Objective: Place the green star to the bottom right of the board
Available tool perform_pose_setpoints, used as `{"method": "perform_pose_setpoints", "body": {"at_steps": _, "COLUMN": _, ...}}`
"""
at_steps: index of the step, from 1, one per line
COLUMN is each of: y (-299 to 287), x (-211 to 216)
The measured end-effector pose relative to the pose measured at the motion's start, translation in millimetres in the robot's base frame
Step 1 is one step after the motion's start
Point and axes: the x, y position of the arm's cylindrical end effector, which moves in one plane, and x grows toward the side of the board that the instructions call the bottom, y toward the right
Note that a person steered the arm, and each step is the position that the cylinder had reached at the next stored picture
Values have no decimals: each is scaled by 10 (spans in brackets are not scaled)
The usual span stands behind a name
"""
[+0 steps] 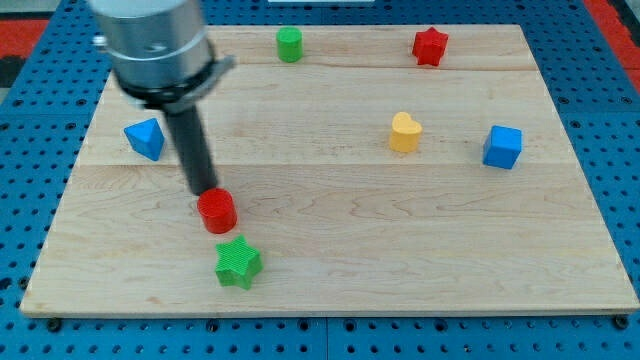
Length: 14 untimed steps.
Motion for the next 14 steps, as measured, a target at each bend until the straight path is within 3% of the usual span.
{"method": "perform_pose_setpoints", "body": {"at_steps": 2, "y": 408, "x": -10}}
{"method": "perform_pose_setpoints", "body": {"at_steps": 4, "y": 1266, "x": 76}}
{"method": "perform_pose_setpoints", "body": {"at_steps": 6, "y": 435, "x": 294}}
{"method": "perform_pose_setpoints", "body": {"at_steps": 7, "y": 435, "x": 294}}
{"method": "perform_pose_setpoints", "body": {"at_steps": 9, "y": -526, "x": 241}}
{"method": "perform_pose_setpoints", "body": {"at_steps": 11, "y": -431, "x": 632}}
{"method": "perform_pose_setpoints", "body": {"at_steps": 12, "y": 217, "x": 695}}
{"method": "perform_pose_setpoints", "body": {"at_steps": 14, "y": 332, "x": 887}}
